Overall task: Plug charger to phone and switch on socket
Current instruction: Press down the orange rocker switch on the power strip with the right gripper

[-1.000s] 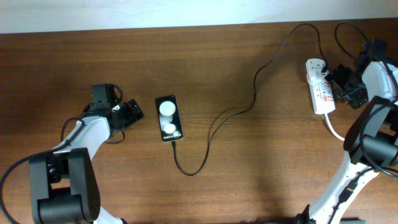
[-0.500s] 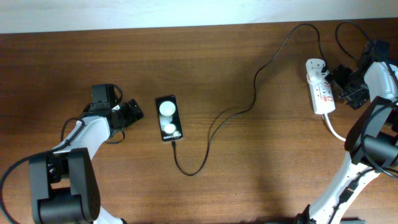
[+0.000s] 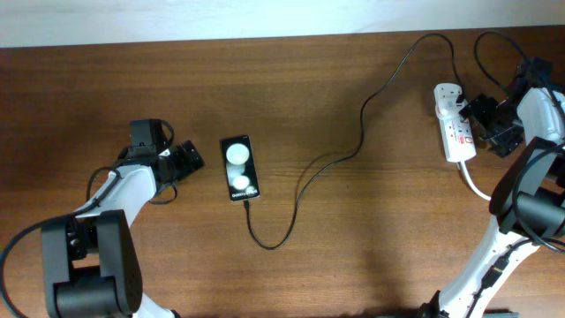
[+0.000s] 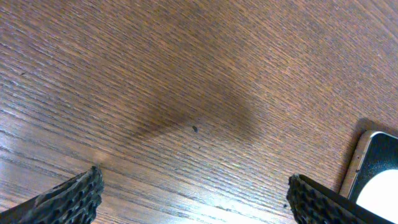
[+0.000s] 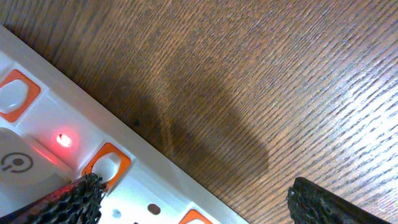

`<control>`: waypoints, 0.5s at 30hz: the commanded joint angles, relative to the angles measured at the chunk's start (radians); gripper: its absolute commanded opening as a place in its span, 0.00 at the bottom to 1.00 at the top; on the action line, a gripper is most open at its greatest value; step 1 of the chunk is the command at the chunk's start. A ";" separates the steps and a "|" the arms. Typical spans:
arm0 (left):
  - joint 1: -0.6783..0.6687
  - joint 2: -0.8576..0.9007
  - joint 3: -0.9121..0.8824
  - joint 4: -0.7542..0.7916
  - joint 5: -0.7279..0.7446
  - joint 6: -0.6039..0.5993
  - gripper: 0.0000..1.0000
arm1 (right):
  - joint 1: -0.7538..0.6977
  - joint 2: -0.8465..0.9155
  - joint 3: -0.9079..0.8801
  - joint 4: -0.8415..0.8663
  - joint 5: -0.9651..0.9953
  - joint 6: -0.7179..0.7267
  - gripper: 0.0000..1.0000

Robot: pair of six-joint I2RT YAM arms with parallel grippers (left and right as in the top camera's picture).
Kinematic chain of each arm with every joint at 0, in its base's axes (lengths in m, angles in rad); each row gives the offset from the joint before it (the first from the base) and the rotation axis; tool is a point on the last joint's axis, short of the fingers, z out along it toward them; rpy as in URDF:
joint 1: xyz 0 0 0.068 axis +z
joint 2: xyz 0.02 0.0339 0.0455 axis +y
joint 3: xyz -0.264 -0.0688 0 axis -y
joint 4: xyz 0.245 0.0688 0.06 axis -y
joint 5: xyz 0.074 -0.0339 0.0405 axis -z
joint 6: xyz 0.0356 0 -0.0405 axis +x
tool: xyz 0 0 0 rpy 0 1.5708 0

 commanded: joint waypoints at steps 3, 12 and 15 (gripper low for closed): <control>0.002 0.002 -0.018 -0.010 0.000 0.005 0.99 | 0.002 0.033 -0.019 -0.099 0.032 -0.077 0.99; 0.002 0.002 -0.018 -0.010 0.000 0.005 0.99 | -0.027 -0.016 0.054 -0.195 0.023 -0.318 0.99; 0.002 0.002 -0.018 -0.010 0.000 0.005 0.99 | -0.027 -0.016 0.054 -0.194 0.023 -0.318 0.99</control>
